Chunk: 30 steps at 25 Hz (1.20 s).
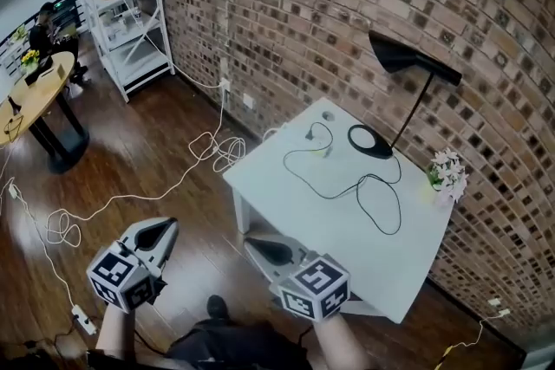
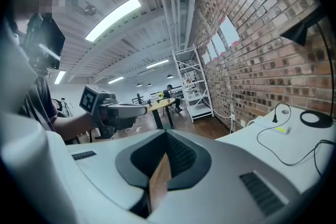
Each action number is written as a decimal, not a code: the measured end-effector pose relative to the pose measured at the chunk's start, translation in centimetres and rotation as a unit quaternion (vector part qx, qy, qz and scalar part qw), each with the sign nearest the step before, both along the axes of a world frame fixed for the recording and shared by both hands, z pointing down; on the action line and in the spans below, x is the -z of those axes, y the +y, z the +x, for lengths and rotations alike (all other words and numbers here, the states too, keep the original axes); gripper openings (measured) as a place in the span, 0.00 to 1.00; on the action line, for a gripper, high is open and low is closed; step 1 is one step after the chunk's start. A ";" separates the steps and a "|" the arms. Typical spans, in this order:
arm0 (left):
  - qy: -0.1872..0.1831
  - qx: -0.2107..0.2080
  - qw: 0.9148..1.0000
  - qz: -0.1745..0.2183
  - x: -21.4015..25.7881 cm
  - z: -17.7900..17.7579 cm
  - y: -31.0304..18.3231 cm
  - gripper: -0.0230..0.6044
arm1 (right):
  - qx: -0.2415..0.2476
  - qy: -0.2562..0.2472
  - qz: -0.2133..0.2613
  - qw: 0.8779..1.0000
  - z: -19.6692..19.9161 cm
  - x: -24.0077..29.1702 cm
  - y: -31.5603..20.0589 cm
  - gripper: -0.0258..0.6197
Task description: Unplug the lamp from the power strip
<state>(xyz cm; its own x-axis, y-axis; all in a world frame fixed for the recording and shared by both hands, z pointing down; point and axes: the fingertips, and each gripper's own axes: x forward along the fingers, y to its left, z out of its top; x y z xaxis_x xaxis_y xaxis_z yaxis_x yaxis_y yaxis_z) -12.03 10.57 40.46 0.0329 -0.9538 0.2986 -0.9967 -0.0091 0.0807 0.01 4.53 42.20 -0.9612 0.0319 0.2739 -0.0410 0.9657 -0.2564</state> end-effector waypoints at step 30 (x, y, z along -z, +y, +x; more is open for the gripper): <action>0.054 -0.044 0.997 0.019 -1.0 -12.2 -1.1 0.03 | 0.024 0.003 0.033 0.999 -14.8 3.0 2.5 0.05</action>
<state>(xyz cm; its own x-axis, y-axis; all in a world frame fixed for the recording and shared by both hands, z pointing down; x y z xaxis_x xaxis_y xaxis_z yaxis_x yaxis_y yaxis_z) -24.24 9.50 41.49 0.1470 -0.9565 0.2521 -0.9773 -0.1011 0.1863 -14.77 7.05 39.17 -0.9574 0.0600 0.2823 0.0048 0.9813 -0.1924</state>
